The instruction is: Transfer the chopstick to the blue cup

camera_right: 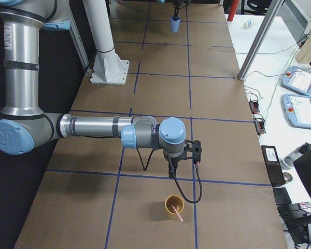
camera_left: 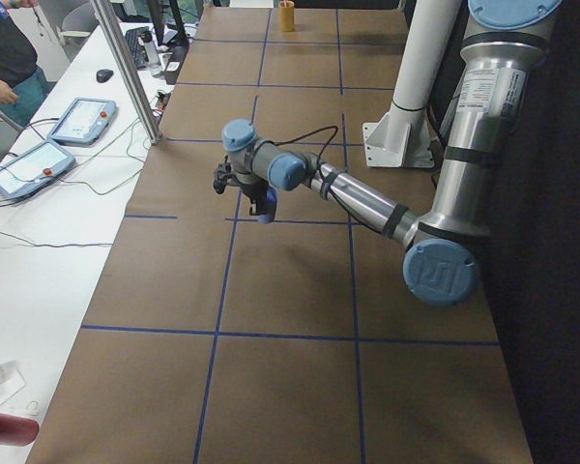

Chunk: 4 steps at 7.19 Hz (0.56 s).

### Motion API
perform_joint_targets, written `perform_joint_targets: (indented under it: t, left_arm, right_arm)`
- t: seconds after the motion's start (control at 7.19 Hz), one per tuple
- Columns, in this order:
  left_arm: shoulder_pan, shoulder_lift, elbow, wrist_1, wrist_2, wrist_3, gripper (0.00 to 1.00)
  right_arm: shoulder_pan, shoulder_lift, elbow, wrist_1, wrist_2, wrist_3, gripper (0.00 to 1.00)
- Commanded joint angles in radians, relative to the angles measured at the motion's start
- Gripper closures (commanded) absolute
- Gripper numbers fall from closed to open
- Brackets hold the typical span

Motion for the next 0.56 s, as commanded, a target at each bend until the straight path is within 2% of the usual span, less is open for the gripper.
perform_joint_targets:
  t: [0.0, 0.14, 0.42]
  left_arm:
    - [0.185, -0.255, -0.009, 0.147, 0.032, -0.311, 0.99]
    - [0.268, -0.361, 0.044, 0.103, 0.105, -0.475, 0.99]
    - [0.37, -0.49, 0.251, -0.17, 0.138, -0.689, 0.99]
  right_arm:
    - [-0.005, -0.003, 0.0, 0.005, -0.001, 0.004, 0.0]
    - [-0.005, -0.009, -0.004, 0.005, -0.002, 0.004, 0.0]
    - [-0.005, -0.014, -0.015, 0.005, -0.001, 0.009, 0.0]
